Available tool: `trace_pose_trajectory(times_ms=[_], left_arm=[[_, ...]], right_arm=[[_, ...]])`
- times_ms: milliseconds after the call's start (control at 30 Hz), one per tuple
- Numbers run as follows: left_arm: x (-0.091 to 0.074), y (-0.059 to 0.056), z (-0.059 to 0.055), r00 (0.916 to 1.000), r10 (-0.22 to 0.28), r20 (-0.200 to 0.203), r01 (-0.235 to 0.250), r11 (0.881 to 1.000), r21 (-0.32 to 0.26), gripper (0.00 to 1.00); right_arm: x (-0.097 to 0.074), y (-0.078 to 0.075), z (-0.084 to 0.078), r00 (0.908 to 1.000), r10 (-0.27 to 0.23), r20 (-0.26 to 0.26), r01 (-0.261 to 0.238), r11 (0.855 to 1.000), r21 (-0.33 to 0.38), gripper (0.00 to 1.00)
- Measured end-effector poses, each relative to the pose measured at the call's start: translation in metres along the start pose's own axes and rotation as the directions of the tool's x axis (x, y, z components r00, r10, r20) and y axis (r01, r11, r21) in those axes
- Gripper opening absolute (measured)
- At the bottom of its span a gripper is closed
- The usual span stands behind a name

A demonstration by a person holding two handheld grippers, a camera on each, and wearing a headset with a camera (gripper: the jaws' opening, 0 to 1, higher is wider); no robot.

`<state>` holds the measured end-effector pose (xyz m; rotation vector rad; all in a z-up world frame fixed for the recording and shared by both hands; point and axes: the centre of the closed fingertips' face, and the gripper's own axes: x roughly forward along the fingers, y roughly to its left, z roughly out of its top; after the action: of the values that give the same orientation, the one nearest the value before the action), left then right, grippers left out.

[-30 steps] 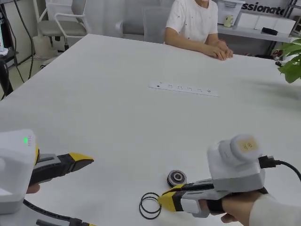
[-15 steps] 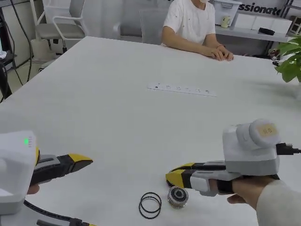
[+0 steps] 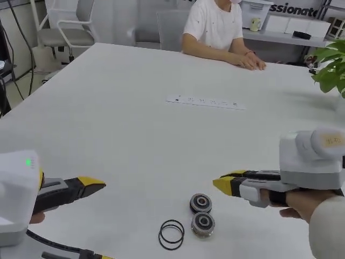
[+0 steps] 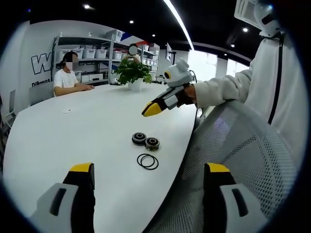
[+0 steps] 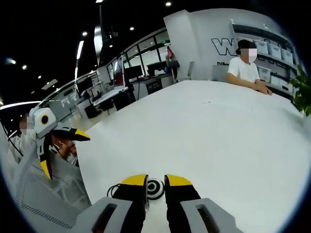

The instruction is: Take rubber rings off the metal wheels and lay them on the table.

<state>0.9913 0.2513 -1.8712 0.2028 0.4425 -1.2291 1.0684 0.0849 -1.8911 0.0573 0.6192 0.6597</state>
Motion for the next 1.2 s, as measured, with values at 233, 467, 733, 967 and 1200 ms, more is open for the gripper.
trace_pose_trajectory(times_ms=[233, 467, 733, 967, 1200], left_arm=[[0.000, -0.001, 0.004, 0.9999, -0.013, 0.005, 0.013, 1.000, 0.012, 0.92], [-0.002, -0.001, 0.025, 0.9993, -0.024, 0.028, 0.022, 0.998, 0.055, 0.94], [-0.007, 0.015, 0.085, 0.9959, -0.011, 0.090, -0.005, 0.984, 0.176, 0.94], [0.009, 0.025, 0.134, 0.9932, -0.038, 0.110, 0.004, 0.956, 0.294, 0.92], [0.038, 0.023, 0.157, 0.9892, -0.108, 0.099, 0.066, 0.934, 0.352, 0.87]], right_arm=[[-0.009, -0.020, -0.002, 0.9990, -0.035, 0.028, 0.032, 0.995, 0.098, 0.12], [-0.012, -0.027, -0.009, 0.9979, -0.061, 0.023, 0.057, 0.989, 0.136, 0.12], [-0.013, -0.029, -0.012, 0.9979, -0.060, 0.024, 0.055, 0.983, 0.176, 0.12], [-0.012, -0.027, -0.014, 0.9987, -0.048, 0.015, 0.045, 0.985, 0.168, 0.12], [-0.012, -0.034, -0.018, 0.9984, -0.056, 0.005, 0.054, 0.984, 0.172, 0.12]])
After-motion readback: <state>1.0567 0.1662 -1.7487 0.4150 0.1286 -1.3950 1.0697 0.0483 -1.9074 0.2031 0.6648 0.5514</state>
